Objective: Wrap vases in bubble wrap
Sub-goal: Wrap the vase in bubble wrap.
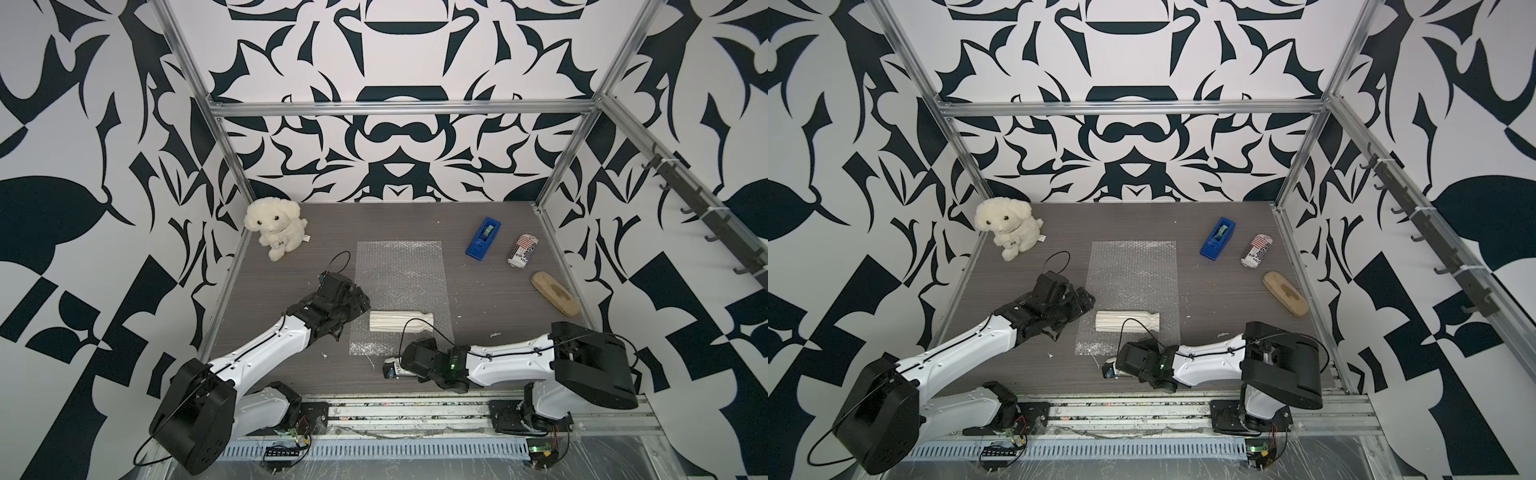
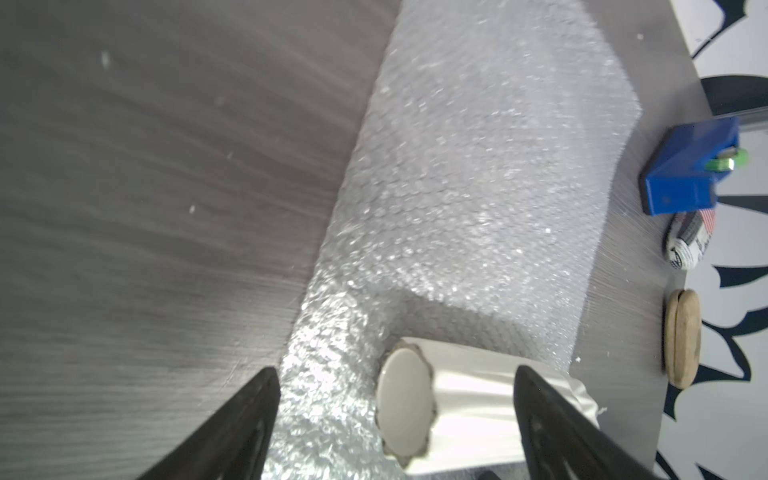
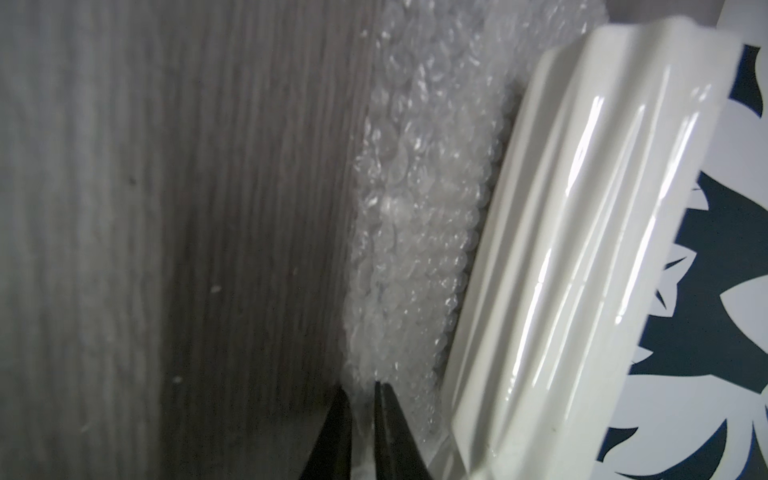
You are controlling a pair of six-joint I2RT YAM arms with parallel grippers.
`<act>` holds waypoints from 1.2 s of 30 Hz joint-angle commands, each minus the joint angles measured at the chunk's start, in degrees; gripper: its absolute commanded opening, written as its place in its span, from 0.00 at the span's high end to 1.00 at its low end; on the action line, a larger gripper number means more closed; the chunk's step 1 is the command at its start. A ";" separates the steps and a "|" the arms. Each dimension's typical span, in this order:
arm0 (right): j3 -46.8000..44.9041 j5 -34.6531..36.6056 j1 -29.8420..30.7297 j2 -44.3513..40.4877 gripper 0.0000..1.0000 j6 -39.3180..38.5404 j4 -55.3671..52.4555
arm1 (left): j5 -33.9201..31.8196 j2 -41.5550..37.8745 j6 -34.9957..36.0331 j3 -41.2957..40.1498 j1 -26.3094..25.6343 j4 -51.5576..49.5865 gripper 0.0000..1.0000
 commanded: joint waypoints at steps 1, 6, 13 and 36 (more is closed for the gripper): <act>-0.32 1.67 -0.02 -0.98 0.97 -0.27 2.09 | -1.82 -2.07 8.61 2.70 0.14 -4.34 0.09; -0.39 1.51 -0.01 -2.21 1.00 -0.16 3.02 | -1.67 -3.68 19.87 5.45 0.14 -7.03 0.07; -1.82 -0.81 -1.76 -5.48 1.00 1.54 4.88 | -10.82 -2.44 34.71 9.57 0.14 -13.31 0.02; 3.00 -8.05 -9.25 -6.91 1.00 3.07 1.97 | -5.02 -17.44 71.93 -4.79 -8.16 0.68 0.14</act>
